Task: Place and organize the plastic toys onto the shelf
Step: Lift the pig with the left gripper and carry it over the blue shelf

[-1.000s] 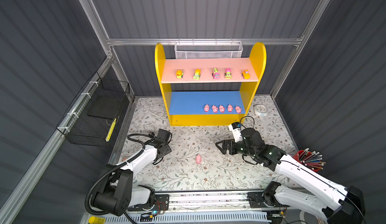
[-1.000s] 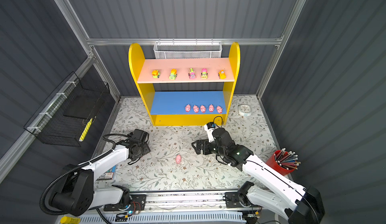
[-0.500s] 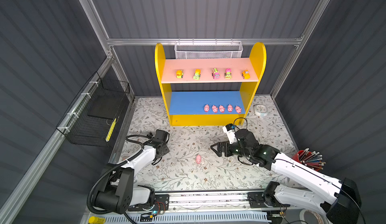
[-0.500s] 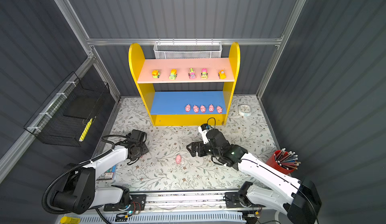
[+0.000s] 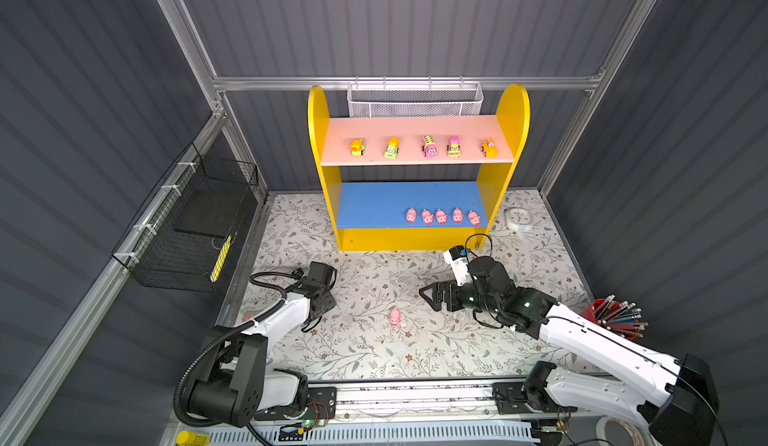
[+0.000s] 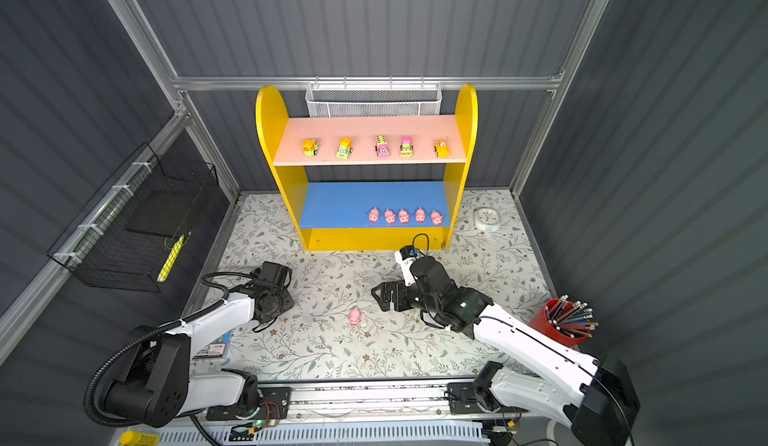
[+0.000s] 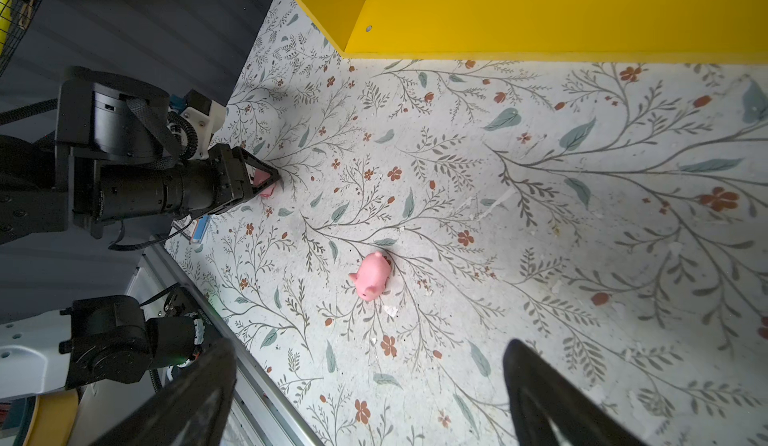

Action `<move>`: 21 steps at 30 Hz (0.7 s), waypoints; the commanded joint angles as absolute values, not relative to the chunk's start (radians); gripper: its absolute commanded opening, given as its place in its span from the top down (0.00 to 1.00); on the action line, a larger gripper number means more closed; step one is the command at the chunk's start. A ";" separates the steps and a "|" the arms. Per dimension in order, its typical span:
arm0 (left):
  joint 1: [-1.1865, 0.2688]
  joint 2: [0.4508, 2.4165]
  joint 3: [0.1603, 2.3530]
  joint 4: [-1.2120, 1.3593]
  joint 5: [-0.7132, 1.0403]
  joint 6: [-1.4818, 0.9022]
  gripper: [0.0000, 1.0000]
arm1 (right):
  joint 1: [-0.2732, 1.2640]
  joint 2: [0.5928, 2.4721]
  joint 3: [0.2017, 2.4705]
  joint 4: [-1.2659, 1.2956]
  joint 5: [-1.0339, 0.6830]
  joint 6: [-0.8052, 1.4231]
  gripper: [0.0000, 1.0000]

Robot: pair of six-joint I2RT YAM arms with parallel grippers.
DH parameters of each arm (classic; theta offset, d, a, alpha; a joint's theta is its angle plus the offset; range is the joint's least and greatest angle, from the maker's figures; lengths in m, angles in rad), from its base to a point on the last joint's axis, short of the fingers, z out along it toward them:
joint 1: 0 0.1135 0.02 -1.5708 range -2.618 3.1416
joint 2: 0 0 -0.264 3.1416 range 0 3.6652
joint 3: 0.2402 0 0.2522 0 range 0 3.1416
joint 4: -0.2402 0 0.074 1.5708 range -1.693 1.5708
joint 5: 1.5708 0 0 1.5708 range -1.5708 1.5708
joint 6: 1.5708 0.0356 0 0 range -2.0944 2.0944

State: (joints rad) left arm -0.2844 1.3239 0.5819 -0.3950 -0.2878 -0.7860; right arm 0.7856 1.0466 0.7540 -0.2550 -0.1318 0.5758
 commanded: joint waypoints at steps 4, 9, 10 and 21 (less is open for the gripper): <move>-0.292 1.300 0.553 -0.410 -0.303 -0.780 0.62 | 0.789 1.062 0.790 -0.259 -0.115 0.566 0.01; -0.312 1.268 0.552 -0.437 -0.326 -0.782 0.78 | 0.789 1.062 0.785 -0.261 -0.113 0.569 0.01; -0.317 1.263 0.556 -0.446 -0.332 -0.781 0.79 | 0.789 1.059 0.783 -0.261 -0.113 0.570 0.01; -0.455 1.223 0.700 -0.558 -0.387 -0.749 0.80 | 0.788 1.003 0.768 -0.285 -0.067 0.573 0.01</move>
